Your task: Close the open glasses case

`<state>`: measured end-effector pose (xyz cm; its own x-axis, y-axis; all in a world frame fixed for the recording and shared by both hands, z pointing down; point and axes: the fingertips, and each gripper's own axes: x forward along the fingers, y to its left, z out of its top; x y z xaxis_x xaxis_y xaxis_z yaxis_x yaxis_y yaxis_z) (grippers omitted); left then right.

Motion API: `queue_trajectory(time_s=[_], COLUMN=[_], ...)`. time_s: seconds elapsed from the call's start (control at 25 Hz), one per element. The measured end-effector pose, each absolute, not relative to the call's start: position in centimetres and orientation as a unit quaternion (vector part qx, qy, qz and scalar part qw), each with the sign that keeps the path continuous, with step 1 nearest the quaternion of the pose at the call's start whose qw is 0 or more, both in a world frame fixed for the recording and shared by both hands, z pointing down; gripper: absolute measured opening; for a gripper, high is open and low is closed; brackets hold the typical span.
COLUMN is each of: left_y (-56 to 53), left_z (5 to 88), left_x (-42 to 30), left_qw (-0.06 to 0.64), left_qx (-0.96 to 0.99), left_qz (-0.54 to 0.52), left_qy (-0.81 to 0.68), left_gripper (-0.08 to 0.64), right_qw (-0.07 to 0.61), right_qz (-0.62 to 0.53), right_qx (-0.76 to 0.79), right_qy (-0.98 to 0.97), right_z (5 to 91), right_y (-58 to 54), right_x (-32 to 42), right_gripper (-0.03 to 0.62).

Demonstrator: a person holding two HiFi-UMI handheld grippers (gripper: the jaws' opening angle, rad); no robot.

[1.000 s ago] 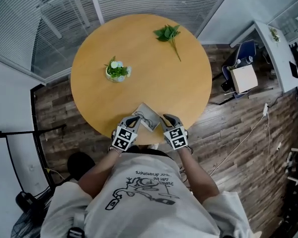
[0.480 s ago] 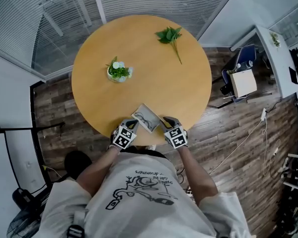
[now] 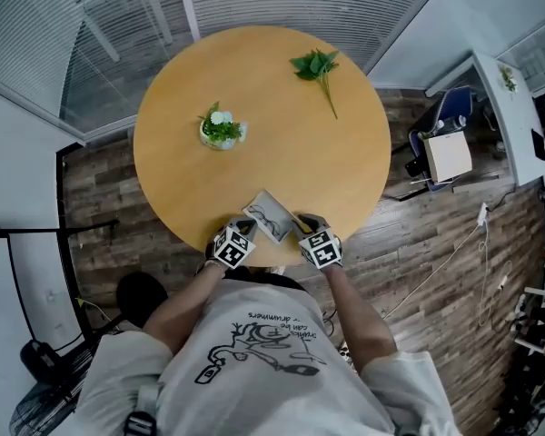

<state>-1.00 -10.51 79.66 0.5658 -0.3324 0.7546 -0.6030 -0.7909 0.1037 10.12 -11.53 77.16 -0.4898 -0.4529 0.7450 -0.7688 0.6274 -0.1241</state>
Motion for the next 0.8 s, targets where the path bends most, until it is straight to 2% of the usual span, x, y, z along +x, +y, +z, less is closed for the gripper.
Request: queue_trajectory(time_s=[0.8], left_y=[-11.0], left_z=[81.1], left_x=[-0.8], left_qw=[0.172], left_qx=[0.861], left_qz=[0.405], left_qy=[-0.256], left_gripper=[0.02], right_qw=[0.366], right_qz=[0.232], right_qx=[0.35], right_qy=[-0.831], right_z=[78.1], right_y=[-12.1], right_x=[9.5], right_gripper=[0.067])
